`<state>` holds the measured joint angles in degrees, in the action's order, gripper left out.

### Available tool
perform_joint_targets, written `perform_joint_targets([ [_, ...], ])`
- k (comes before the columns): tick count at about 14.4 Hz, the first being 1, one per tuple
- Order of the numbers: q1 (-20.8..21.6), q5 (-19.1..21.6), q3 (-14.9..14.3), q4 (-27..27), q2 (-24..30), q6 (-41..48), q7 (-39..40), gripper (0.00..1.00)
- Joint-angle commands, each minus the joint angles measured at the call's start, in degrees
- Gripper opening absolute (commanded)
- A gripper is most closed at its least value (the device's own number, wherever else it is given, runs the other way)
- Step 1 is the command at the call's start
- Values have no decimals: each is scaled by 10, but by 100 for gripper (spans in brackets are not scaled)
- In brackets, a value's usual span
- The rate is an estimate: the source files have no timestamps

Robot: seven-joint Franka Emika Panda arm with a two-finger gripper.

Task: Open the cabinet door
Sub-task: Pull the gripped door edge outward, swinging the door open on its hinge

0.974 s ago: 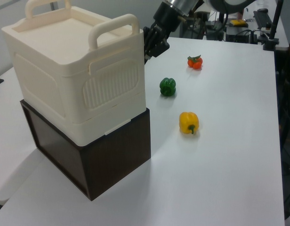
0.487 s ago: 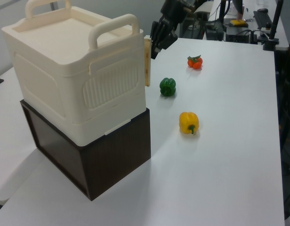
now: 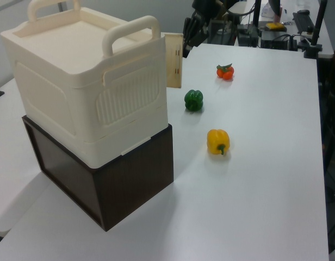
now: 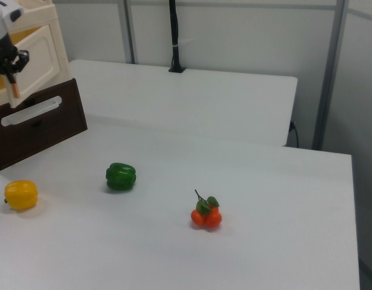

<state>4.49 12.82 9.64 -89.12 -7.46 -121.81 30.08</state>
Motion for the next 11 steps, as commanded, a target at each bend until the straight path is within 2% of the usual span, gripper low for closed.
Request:
perform_joint_targets([
  [1, -4, 9, -36, -9, -7, -13, 14, 1],
  [6, -6, 19, -80, -5, -12, -30, 16, 2],
  [11, -11, 21, -86, -6, -23, -104, 13, 2],
])
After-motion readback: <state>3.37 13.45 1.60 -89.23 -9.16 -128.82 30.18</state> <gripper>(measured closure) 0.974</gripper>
